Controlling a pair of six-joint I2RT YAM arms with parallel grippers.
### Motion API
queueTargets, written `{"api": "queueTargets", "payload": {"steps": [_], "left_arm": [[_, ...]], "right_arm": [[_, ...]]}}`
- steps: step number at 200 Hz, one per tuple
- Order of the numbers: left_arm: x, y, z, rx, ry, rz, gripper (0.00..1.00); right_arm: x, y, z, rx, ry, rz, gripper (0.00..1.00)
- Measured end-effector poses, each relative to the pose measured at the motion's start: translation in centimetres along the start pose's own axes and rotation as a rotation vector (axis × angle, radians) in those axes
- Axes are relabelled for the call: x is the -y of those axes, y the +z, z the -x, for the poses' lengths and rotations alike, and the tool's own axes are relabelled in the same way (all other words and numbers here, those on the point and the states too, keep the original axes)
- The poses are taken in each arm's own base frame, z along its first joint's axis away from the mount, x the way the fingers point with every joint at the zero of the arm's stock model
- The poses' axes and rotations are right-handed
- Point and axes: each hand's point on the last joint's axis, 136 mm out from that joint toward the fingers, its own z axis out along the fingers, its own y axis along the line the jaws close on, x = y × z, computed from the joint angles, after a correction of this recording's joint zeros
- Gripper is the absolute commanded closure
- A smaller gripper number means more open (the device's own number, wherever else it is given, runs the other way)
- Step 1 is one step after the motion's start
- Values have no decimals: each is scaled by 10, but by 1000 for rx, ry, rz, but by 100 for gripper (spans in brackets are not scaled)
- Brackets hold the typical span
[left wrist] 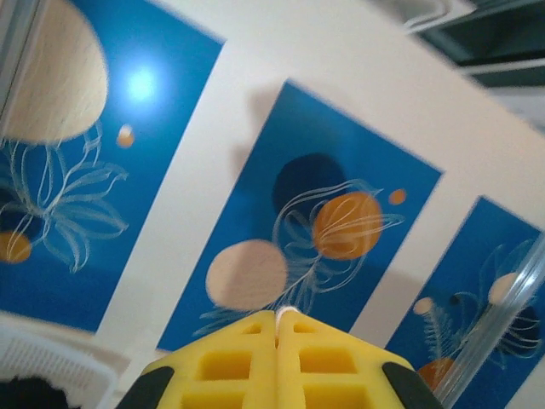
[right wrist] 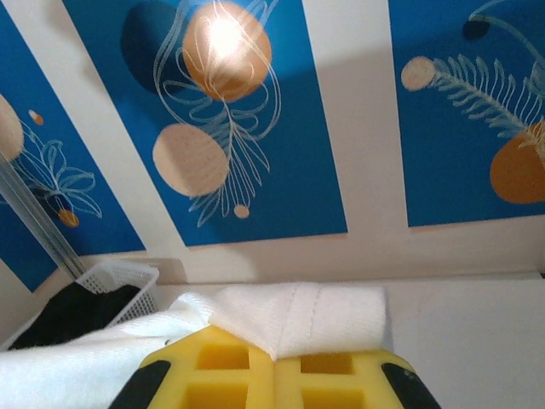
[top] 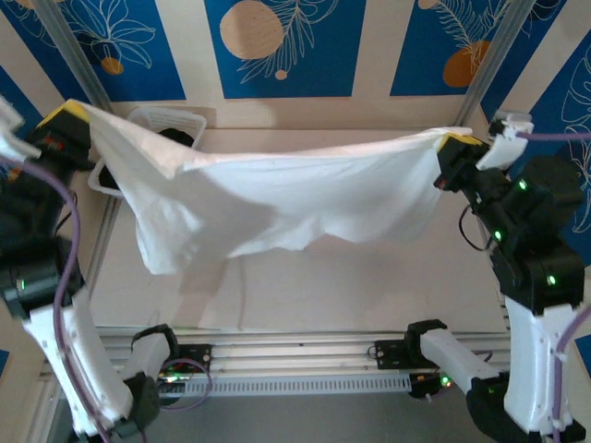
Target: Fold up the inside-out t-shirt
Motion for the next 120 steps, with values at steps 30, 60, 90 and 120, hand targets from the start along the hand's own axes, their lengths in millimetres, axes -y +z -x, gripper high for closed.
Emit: {"api": "queueTargets", "payload": {"steps": [30,60,90,120], "left_arm": [[-54,96,-70,-221,-29,94,100],[-91,160,-140,-404,-30,161,100],[-99,168,-145,-419,-12,192,100],[-79,146,-118,-350,20,165,100]], "right_arm": [[13,80,-28,-129,4,-28,100],[34,160,-74,-283,19,-49,100],[35,188,-93,-352,35,-23,100],[16,175,-101,-378,37,40,100]]}}
